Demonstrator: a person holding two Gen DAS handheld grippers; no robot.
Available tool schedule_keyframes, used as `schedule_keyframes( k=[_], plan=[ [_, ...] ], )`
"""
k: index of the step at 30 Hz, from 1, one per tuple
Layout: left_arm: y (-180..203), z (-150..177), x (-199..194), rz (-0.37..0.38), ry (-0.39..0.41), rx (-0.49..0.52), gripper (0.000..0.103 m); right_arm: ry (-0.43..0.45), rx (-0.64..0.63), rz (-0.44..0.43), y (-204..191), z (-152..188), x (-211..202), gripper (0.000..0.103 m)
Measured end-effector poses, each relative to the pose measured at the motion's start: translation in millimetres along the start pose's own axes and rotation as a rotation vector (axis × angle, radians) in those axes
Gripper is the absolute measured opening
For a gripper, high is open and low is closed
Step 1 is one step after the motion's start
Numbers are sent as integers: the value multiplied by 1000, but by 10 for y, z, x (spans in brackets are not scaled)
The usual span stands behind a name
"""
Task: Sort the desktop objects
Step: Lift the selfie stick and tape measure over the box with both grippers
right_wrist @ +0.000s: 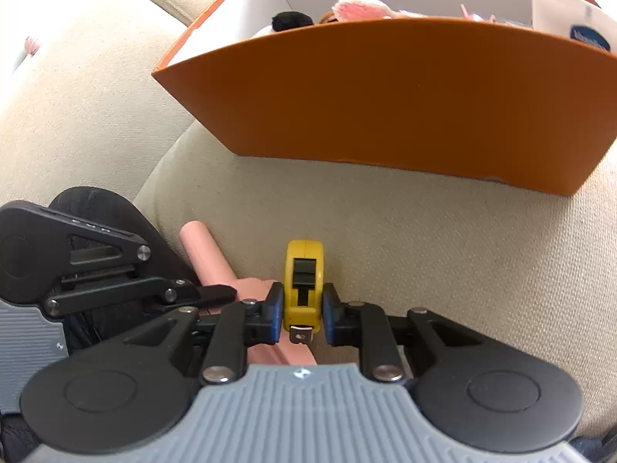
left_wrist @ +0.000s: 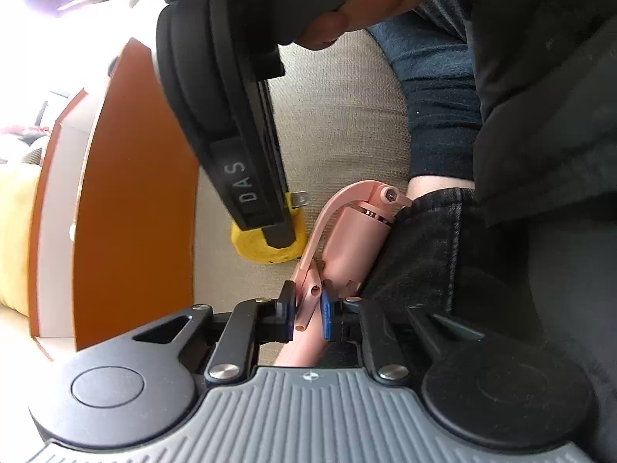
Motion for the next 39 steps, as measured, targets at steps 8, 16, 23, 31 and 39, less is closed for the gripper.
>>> schedule_keyframes(
  k=[8,16,23,31,39],
  plan=[
    [-129,1,-151,-64,-3,-20,8,70,-7,28,13,-78,-185,21],
    [-268,-52,-504,-105,31,-14,7,141,-31,53,102,-173,-515,21],
    [-569,-181,-862,-160,35,-36,7,226,-53,52,243,-285,-1090,21],
    [-1164,-350,-1360,-274,75,-93,7,382,-42,74,388,-717,-1789,21],
    [-2076,-548,-1220,-380,40,-71,7,414,-74,182,672,-1359,-1823,21]
  ],
)
Point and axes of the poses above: each gripper's, at about its wrist camera, not at the fingertips, and x roughly the way its jaws point, y to its right, z to its underside, the point moved 10 cm from there along x, roughly the way its jaws point, and after that the axes turned 9 degrees about z, right-handed, at the moved point
